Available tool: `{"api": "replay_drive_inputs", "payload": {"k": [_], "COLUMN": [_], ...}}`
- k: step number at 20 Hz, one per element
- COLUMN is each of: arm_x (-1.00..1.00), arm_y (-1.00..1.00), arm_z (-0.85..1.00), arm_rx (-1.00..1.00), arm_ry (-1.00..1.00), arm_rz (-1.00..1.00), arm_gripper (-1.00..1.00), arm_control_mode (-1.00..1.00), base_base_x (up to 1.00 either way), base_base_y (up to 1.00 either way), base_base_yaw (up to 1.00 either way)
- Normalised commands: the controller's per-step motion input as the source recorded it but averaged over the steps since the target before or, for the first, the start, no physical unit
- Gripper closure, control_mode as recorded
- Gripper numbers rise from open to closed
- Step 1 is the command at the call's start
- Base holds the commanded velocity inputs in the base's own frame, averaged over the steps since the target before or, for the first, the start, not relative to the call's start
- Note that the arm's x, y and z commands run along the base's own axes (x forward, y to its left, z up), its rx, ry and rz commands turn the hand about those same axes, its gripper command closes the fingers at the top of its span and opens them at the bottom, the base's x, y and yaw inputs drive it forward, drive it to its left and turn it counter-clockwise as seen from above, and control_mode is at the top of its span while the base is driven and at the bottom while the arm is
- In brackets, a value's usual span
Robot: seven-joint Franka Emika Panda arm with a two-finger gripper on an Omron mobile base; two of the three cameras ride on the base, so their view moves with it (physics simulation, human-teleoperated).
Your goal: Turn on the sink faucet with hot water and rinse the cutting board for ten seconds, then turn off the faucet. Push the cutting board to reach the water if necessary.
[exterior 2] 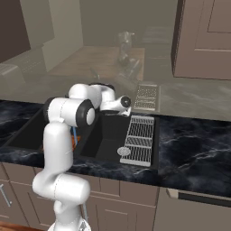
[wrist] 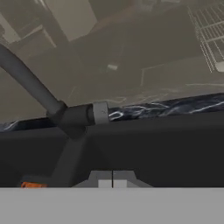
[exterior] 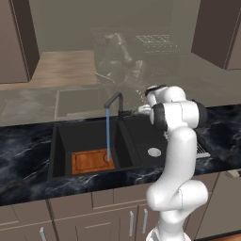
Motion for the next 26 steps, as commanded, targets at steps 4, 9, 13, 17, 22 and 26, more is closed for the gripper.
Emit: {"api": "replay_drive_inputs", "payload": {"k": [4, 9, 13, 17, 22, 26], "arm_x": [0.19, 0.28, 0.17, 0.13, 0.16, 0.03], "arm_y": [0.07, 0.01, 0.00, 0.00, 0.00, 0.00], "arm_z": [0.07, 0.00, 0.00, 0.00, 0.00, 0.00], "arm_rx": [0.00, 0.00, 0.00, 0.00, 0.00, 0.00], "arm_ry": [0.11, 0.02, 0.00, 0.00, 0.00, 0.00], "arm_rz": [0.00, 0.00, 0.01, 0.02, 0.01, 0.03], "arm_gripper": [1.00, 1.00, 1.00, 1.00, 1.00, 1.00], "arm_control_mode": [-1.00, -1.00, -1.00, -1.00, -1.00, -1.00], "base_base_x": [0.00, 0.00, 0.00, 0.00, 0.00, 0.00], "base_base_y": [0.00, 0.00, 0.00, 0.00, 0.00, 0.00], "base_base_yaw": [0.00, 0.00, 0.00, 0.00, 0.00, 0.00]}}
